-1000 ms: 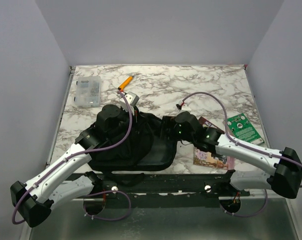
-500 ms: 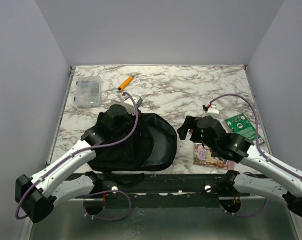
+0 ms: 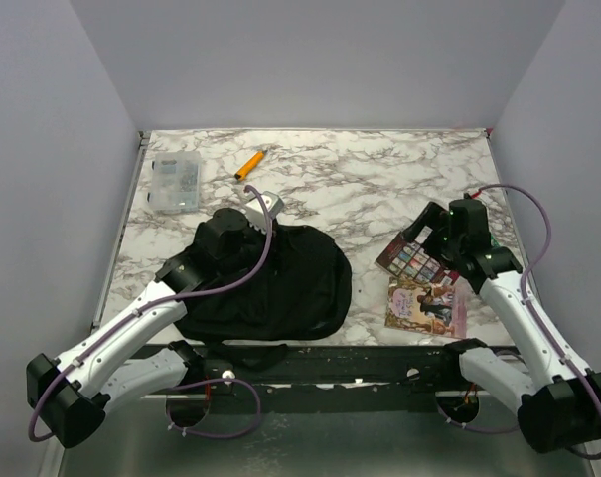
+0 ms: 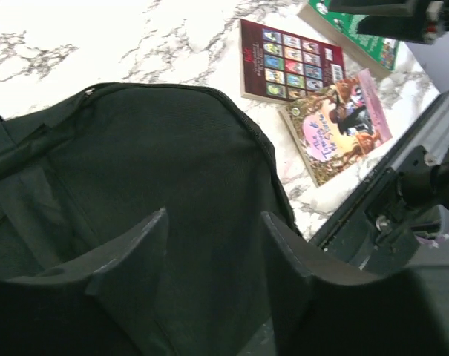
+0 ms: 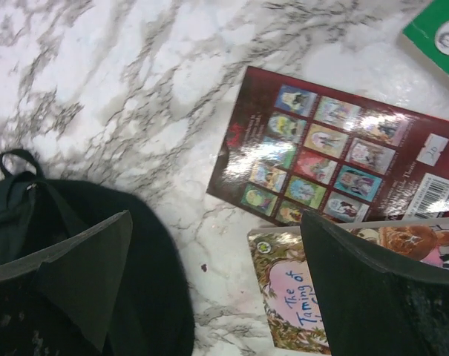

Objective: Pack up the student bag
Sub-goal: Pick up the book from the center of the board.

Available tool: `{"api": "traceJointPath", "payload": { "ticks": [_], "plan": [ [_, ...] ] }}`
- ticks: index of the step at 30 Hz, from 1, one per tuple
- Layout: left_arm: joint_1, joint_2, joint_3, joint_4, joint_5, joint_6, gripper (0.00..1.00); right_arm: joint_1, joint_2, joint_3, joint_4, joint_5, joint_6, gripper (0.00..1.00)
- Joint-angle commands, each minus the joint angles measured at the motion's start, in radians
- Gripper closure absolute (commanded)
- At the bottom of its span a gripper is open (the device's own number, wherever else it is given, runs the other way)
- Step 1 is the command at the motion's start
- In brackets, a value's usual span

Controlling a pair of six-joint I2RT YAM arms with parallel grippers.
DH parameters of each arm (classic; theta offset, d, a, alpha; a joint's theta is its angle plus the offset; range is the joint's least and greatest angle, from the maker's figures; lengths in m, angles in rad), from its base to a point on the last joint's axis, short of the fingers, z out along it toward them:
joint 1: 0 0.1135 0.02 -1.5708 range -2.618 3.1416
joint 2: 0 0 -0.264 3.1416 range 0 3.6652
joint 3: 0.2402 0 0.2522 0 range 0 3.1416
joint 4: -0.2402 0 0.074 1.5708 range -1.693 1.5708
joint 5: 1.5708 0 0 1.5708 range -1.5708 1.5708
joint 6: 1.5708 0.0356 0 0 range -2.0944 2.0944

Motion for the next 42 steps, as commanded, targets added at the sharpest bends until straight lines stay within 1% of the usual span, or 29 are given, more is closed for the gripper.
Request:
{"api": "traceJointPath", "payload": {
  "ticks": [1, 4, 6, 9, 11, 13, 16, 19, 21, 23, 26, 30, 32, 34, 36, 42],
  "plan": [
    [0.007, -0.029, 0.053, -0.031, 0.109, 0.022, 0.38, -0.146, 0.028, -0.088, 0.034, -0.312, 0.032, 0.01],
    [0.007, -0.022, 0.081, -0.032, 0.185, 0.008, 0.31, -0.152, -0.006, -0.112, -0.002, -0.312, 0.058, 0.01],
    [0.007, -0.013, 0.101, -0.031, 0.231, -0.011, 0.26, -0.151, -0.05, -0.12, -0.04, -0.262, 0.057, 0.01],
    [0.006, -0.001, 0.127, -0.014, 0.291, -0.052, 0.22, -0.152, -0.11, -0.115, -0.101, -0.196, 0.039, 0.01],
    [0.001, 0.004, 0.135, 0.007, 0.322, -0.079, 0.2, -0.151, -0.126, -0.112, -0.126, -0.189, 0.04, 0.01],
    [-0.021, 0.005, 0.133, 0.033, 0.318, -0.103, 0.2, -0.152, -0.119, -0.111, -0.138, -0.207, 0.05, 0.0],
    [-0.086, 0.013, 0.118, 0.075, 0.275, -0.119, 0.19, -0.151, -0.07, -0.09, -0.197, -0.208, 0.068, 0.0],
    [-0.168, 0.046, 0.103, 0.116, 0.197, -0.153, 0.2, -0.151, -0.056, -0.084, -0.231, -0.187, 0.08, 0.0],
    [-0.213, 0.082, 0.087, 0.162, 0.155, -0.197, 0.2, -0.15, -0.083, -0.096, -0.24, -0.149, 0.115, 0.0],
    [-0.26, 0.13, 0.084, 0.202, 0.114, -0.236, 0.21, -0.151, -0.128, -0.115, -0.259, -0.066, 0.181, 0.0],
    [-0.345, 0.227, 0.128, 0.214, 0.011, -0.256, 0.23, -0.151, -0.193, -0.142, -0.301, 0.014, 0.267, 0.0],
    [-0.43, 0.366, 0.205, 0.213, -0.1, -0.285, 0.23, -0.151, -0.247, -0.182, -0.322, 0.06, 0.293, 0.0],
    [-0.452, 0.435, 0.246, 0.201, -0.139, -0.314, 0.25, -0.151, -0.259, -0.195, -0.332, 0.083, 0.304, 0.01],
    [-0.468, 0.498, 0.285, 0.194, -0.147, -0.318, 0.27, -0.15, -0.265, -0.202, -0.34, 0.094, 0.317, 0.02],
    [-0.485, 0.56, 0.324, 0.191, -0.166, -0.315, 0.27, -0.151, -0.273, -0.2, -0.364, 0.139, 0.363, 0.02],
    [-0.496, 0.761, 0.457, 0.161, -0.167, -0.316, 0.27, -0.151, -0.274, -0.222, -0.36, 0.226, 0.468, 0.02]
  ]
}}
